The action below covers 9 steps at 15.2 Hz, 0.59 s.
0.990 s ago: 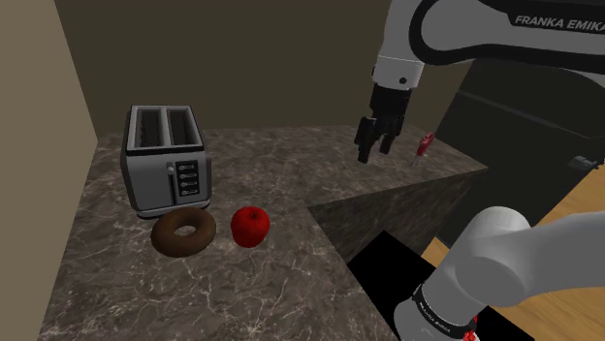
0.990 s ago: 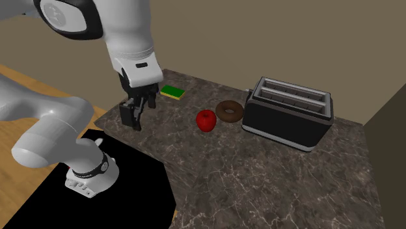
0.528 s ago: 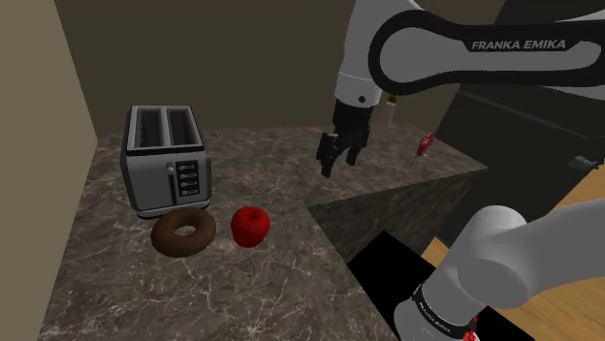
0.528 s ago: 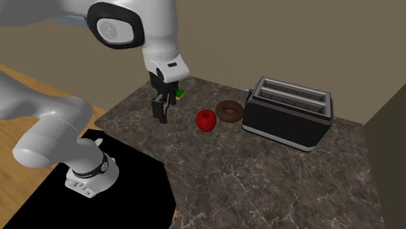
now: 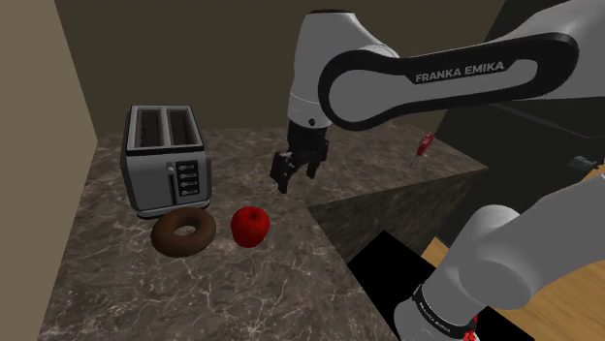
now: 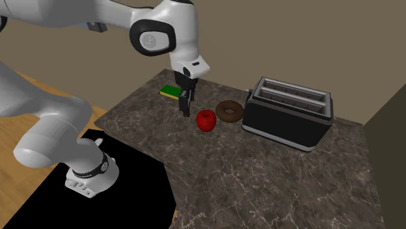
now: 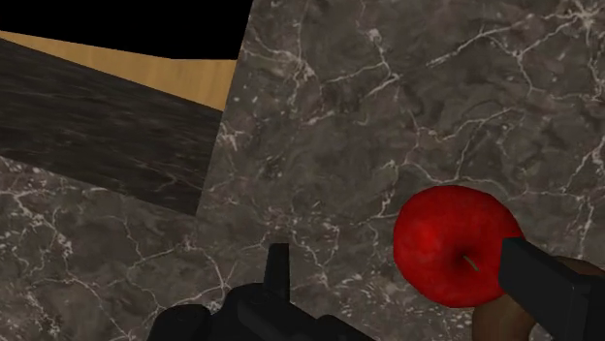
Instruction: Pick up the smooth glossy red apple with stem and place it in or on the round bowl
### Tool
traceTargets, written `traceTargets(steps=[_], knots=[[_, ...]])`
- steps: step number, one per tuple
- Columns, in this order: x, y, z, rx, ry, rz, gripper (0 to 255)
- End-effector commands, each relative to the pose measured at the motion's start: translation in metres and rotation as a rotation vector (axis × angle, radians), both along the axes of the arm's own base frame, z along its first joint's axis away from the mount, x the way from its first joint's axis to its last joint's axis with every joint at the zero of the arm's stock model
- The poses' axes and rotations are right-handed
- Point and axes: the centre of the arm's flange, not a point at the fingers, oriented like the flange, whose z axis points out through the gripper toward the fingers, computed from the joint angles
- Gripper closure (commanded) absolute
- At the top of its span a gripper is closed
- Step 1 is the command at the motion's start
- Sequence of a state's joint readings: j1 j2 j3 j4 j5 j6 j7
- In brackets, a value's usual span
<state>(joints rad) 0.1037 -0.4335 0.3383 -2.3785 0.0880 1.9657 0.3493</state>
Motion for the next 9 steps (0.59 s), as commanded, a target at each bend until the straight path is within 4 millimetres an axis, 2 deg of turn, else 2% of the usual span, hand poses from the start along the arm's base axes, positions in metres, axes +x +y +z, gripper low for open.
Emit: traceTargets(steps=[1, 7, 9], knots=[[0.008, 0.024, -0.014, -0.003, -0.018, 0.011, 0], [0.034, 0.087, -0.045, -0.018, -0.066, 0.044, 0], [0.035, 0.086, -0.055, -0.018, -0.066, 0.044, 0]])
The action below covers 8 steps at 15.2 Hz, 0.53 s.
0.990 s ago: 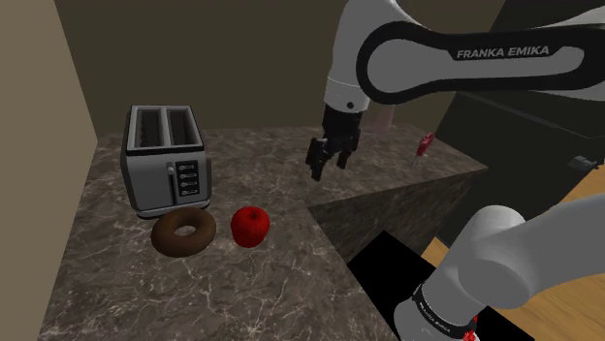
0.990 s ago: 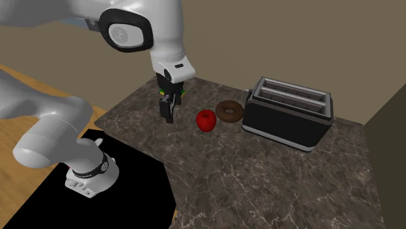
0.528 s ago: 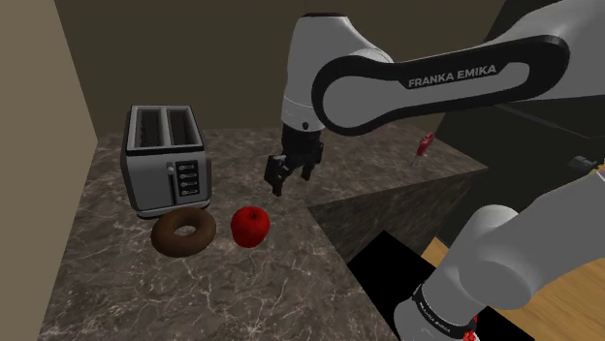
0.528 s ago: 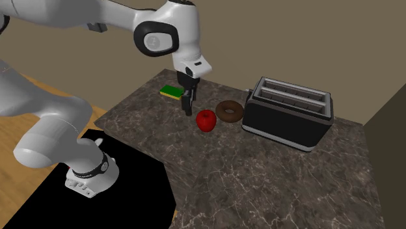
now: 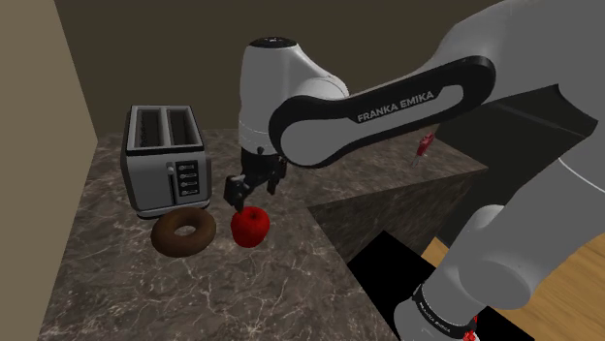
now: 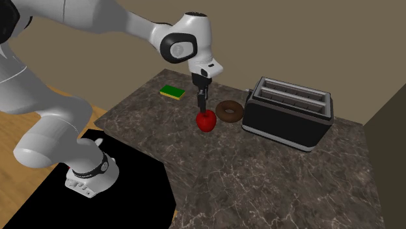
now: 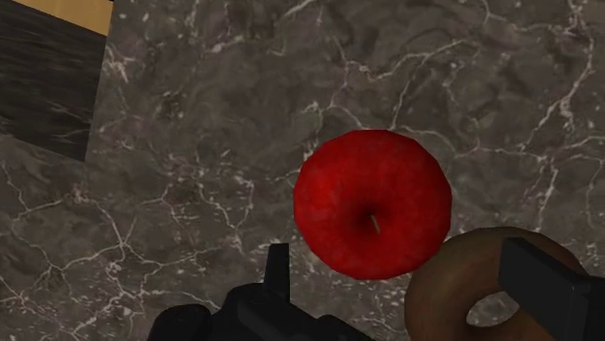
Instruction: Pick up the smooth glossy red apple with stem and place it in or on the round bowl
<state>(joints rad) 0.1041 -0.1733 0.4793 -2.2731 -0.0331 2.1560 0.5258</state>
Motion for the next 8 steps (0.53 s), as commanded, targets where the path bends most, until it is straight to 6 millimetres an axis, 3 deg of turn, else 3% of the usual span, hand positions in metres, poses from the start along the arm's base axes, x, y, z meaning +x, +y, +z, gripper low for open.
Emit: traceTargets(steps=[1, 5, 8], knots=[[0.001, 0.003, -0.010, 0.001, -0.003, 0.001, 0], [0.002, 0.002, -0.031, 0.001, -0.003, 0.001, 0], [0.003, 0.002, -0.034, 0.001, -0.003, 0.001, 0]])
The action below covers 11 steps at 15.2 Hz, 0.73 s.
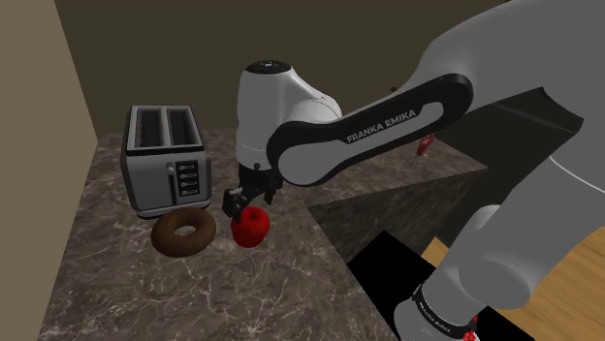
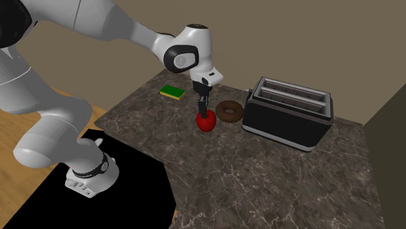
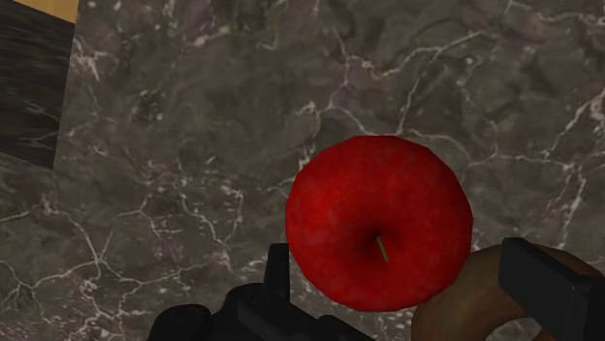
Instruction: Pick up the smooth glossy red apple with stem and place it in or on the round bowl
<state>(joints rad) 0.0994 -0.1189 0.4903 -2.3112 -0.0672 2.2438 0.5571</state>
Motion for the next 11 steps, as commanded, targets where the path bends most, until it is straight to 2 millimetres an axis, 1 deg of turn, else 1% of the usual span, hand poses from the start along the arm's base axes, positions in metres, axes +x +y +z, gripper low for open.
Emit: traceTargets(steps=[1, 5, 6, 11], knots=[[0.0001, -0.0002, -0.0009, 0.000, 0.000, 0.000, 0], [0.0001, -0.0002, -0.0009, 0.000, 0.000, 0.000, 0], [0.0001, -0.0002, -0.0009, 0.000, 0.000, 0.000, 255], [0.0001, -0.0002, -0.0009, 0.000, 0.000, 0.000, 255]])
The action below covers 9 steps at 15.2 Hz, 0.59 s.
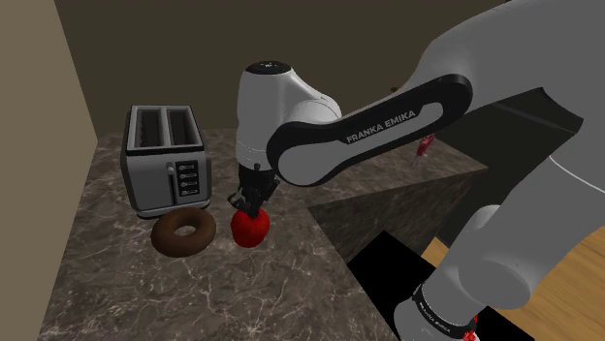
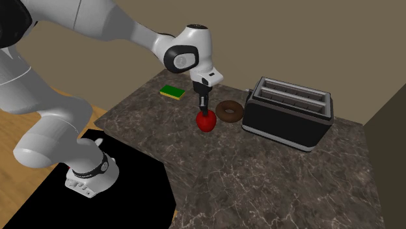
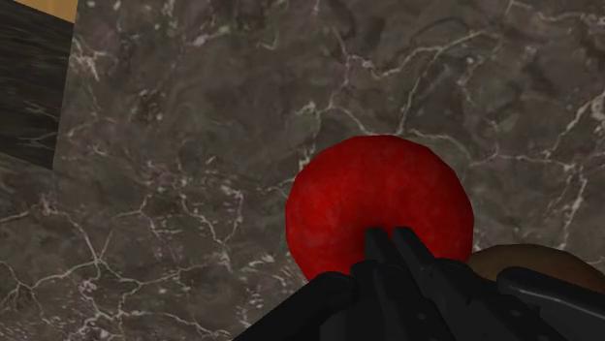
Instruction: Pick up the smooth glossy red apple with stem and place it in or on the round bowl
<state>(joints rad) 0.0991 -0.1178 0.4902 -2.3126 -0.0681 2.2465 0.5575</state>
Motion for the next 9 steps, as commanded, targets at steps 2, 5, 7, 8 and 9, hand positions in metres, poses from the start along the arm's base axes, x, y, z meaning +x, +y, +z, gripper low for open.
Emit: traceTargets(steps=[2, 5, 7, 8, 9], knots=[[0.000, 0.000, 0.000, 0.000, 0.000, 0.000, 255], [0.000, 0.000, 0.005, 0.000, 0.000, 0.000, 255], [0.000, 0.000, 0.016, 0.000, 0.000, 0.000, 255], [0.000, 0.000, 0.021, 0.000, 0.000, 0.000, 255], [0.000, 0.000, 0.026, 0.000, 0.000, 0.000, 255]])
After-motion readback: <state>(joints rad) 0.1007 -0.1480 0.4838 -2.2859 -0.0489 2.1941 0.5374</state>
